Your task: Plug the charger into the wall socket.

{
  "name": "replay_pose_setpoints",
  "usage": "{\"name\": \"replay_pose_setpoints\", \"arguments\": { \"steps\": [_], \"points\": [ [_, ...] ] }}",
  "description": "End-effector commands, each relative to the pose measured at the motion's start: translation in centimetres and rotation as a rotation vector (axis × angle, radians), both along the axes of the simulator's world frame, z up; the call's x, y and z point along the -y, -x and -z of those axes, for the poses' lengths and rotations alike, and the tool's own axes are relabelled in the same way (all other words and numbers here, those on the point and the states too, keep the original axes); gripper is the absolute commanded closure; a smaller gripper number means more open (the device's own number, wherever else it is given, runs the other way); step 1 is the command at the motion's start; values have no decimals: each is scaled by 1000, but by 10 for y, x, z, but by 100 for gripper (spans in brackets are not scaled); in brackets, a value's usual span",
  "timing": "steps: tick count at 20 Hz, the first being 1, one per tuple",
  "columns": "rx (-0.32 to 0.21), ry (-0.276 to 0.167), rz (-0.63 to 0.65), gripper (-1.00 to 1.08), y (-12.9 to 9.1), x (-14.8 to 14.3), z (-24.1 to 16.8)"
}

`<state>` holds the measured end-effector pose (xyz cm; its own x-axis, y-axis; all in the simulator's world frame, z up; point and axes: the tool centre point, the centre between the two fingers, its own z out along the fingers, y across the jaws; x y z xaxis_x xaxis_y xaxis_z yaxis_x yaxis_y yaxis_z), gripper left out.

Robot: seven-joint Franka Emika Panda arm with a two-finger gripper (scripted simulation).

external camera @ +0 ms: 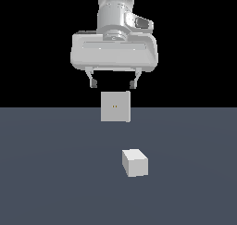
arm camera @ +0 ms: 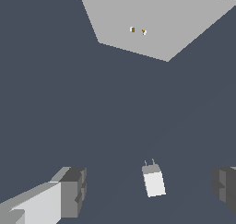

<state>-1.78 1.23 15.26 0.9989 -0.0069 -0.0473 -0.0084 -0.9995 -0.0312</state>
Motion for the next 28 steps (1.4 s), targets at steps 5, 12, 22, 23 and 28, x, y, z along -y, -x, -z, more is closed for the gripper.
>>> {"name": "replay_pose_setpoints", "arguments": {
  "steps": [5,12,22,23,28],
  "points": [
    [2,0,-4,-92,2,0,2],
    [18,3,-31,-92,16,4,13],
    [67,12,-112,-92,57,18,49],
    [73,13,-121,-92,61,20,53],
    [96,17,-159,-92,78,28,71]
  ]
}}
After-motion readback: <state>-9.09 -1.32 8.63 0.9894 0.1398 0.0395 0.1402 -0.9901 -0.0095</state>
